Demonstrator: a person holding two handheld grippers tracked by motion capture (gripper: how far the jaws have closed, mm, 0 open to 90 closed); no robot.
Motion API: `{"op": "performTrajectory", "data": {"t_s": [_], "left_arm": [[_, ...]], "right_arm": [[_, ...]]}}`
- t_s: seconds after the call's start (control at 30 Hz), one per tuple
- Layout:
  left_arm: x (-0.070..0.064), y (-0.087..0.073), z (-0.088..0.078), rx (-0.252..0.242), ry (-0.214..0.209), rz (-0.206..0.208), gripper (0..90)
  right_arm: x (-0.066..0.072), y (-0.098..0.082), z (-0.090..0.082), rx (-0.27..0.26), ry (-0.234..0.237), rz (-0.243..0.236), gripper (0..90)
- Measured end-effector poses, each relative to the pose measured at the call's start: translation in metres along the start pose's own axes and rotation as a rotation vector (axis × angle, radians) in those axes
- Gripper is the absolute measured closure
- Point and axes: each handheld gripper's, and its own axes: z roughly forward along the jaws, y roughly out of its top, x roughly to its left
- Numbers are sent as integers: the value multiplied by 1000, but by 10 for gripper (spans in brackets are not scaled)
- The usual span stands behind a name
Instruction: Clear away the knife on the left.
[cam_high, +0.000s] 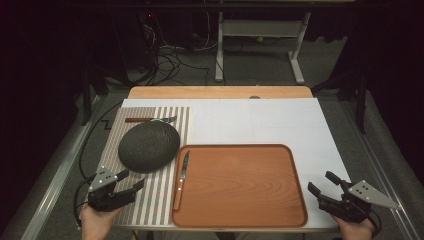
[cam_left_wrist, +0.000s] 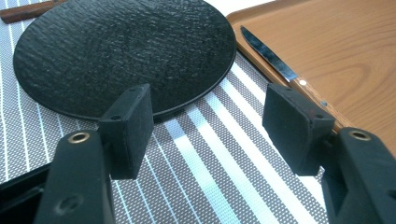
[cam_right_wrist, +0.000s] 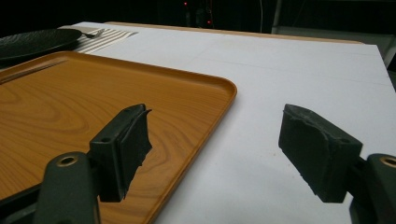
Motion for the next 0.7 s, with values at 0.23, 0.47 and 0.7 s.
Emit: {"op": "performTrajectory", "data": {"t_s": [0.23,0.47,0.7], "left_arm": [[4,-7,-4,-14,7,-19,314],[8,-13,-7,-25,12,-42,314],[12,-17,-11,-34,21,-58,314]], "right_arm": [[0,0,0,1,1,-1,250],[0,0,0,-1,1,0,250],[0,0,0,-1,-1,1,249]]}}
